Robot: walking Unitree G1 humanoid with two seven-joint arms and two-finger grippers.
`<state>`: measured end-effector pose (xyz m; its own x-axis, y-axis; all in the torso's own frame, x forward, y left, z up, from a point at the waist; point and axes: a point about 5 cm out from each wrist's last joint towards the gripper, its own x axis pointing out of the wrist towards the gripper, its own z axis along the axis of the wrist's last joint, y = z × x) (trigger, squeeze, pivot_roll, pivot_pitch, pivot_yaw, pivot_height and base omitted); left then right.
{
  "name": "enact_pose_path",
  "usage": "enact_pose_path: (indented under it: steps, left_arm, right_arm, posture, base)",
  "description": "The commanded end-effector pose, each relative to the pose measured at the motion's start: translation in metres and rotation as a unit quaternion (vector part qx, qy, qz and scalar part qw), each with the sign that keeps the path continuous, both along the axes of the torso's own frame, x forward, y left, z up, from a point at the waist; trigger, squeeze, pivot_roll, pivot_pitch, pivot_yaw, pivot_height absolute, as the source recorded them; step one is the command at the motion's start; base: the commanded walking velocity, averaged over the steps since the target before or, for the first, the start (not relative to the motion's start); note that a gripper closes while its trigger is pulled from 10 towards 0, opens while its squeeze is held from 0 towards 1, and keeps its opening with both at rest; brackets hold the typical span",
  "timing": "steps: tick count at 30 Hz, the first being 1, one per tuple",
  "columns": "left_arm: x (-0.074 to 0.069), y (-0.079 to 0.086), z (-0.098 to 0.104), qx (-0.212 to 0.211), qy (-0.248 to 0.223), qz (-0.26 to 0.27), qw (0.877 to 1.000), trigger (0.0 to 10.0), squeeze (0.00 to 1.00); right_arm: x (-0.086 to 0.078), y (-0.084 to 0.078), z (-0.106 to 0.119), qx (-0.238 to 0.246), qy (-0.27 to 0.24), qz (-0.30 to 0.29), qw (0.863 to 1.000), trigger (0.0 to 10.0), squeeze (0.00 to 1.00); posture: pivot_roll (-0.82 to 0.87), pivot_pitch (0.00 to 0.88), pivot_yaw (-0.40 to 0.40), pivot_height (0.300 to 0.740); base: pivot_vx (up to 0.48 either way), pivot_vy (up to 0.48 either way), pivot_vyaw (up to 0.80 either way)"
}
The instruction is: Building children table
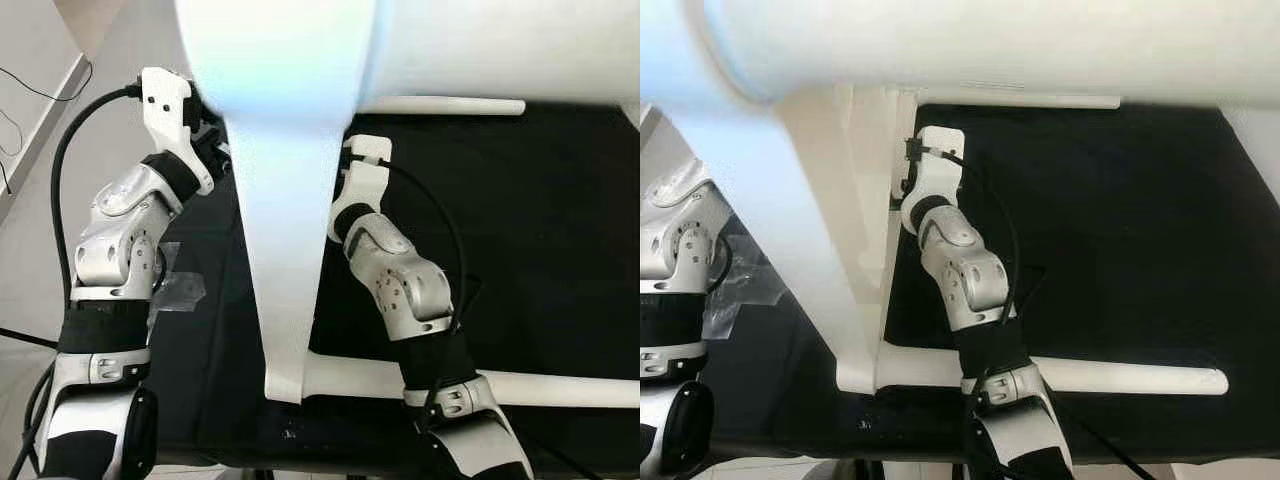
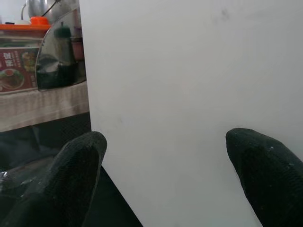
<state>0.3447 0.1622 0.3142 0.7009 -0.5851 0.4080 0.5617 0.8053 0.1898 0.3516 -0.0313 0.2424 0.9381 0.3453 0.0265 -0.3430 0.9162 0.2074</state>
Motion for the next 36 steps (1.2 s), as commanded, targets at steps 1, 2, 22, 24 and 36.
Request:
enact_pose_path:
  steps: [1, 2, 22, 24, 36]
  left_arm:
    - [-0.01, -0.006, 0.018, 0.002, -0.046, -0.018, 0.999, 10.0, 0.0]
    - [-0.01, -0.005, 0.018, 0.001, -0.047, -0.015, 0.999, 10.0, 0.0]
    - [-0.013, -0.002, -0.011, -0.031, 0.0, 0.037, 0.999, 10.0, 0.0]
    - [-0.015, 0.003, -0.022, -0.032, 0.018, 0.068, 0.997, 10.0, 0.0]
    - [-0.026, 0.02, -0.051, -0.042, 0.057, 0.137, 0.988, 10.0, 0.0]
  right_arm:
    - [-0.029, 0.061, 0.01, 0.029, -0.005, 0.104, 0.994, 10.0, 0.0]
    - [-0.029, 0.062, 0.009, 0.026, -0.001, 0.101, 0.995, 10.0, 0.0]
    - [0.002, -0.03, -0.021, -0.086, 0.007, -0.053, 0.995, 10.0, 0.0]
    - [0.001, -0.046, -0.031, -0.105, 0.019, -0.073, 0.992, 10.0, 0.0]
    - [-0.002, -0.061, -0.062, -0.143, 0.057, -0.09, 0.984, 10.0, 0.0]
  posture:
    - [0.01, 0.171, -0.009, 0.74]
    - [0.01, 0.17, -0.01, 0.74]
    - [-0.01, 0.186, -0.009, 0.74]
    - [0.0, 0.19, -0.008, 0.74]
    - [0.01, 0.196, -0.013, 0.74]
  base:
    - [0.0, 0.0, 0.0]
    - [0.0, 0.0, 0.0]
    - [0.0, 0.0, 0.0]
    - [0.0, 0.0, 0.0]
    - [0.0, 0.0, 0.0]
